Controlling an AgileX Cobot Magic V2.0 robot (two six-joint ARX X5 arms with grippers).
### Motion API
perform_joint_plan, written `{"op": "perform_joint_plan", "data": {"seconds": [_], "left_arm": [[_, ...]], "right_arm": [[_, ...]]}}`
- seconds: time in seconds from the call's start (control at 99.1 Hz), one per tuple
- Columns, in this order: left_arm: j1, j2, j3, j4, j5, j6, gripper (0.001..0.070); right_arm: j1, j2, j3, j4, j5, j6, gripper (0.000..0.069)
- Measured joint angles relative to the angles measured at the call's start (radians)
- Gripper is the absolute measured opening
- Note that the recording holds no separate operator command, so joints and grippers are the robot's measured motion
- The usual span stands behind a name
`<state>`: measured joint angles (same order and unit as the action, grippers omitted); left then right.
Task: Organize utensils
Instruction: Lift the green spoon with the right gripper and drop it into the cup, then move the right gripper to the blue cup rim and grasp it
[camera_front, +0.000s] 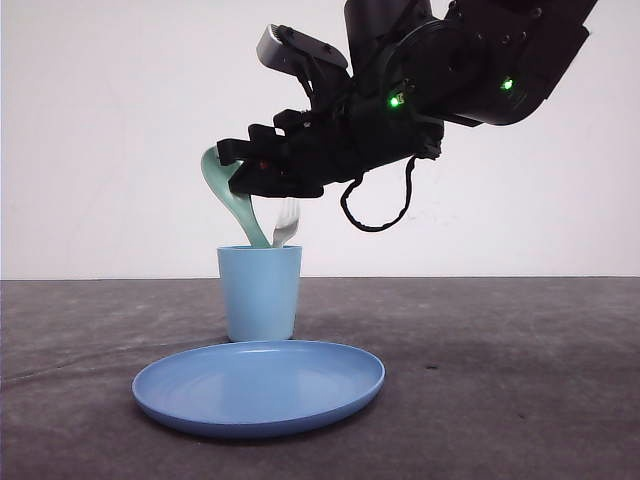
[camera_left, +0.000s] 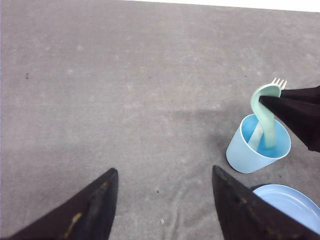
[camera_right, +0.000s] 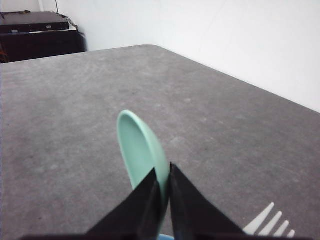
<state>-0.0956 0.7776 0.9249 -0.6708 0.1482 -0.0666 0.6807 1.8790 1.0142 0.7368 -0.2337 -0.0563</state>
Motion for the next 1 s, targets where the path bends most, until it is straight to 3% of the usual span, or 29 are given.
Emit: {"op": "perform_joint_plan", "data": {"seconds": [0.101,0.283,0.343,0.626,0.999], "left_arm": [[0.000,0.000,0.000,0.000,0.000,0.000,0.0357],[0.000,0.000,0.000,0.000,0.000,0.000,0.0357],[0.000,0.000,0.000,0.000,0.000,0.000,0.0357],[0.000,0.000,0.000,0.000,0.000,0.004,0.0357],[0.000,0.000,0.000,0.000,0.000,0.015,0.0357]], "right_arm": [[0.001,0.000,0.000,0.000,0.000,0.000,0.0061],[0.003,0.000,0.000,0.000,0.000,0.001,0.0357],[0.003,0.000,0.000,-0.002,0.000,0.002,0.0398],[0.003,-0.126,0.000,-0.201,-0.006,0.027,0.0423],[-0.059,-0.418,0.001,-0.780,-0.008,0.028,0.0423]]}}
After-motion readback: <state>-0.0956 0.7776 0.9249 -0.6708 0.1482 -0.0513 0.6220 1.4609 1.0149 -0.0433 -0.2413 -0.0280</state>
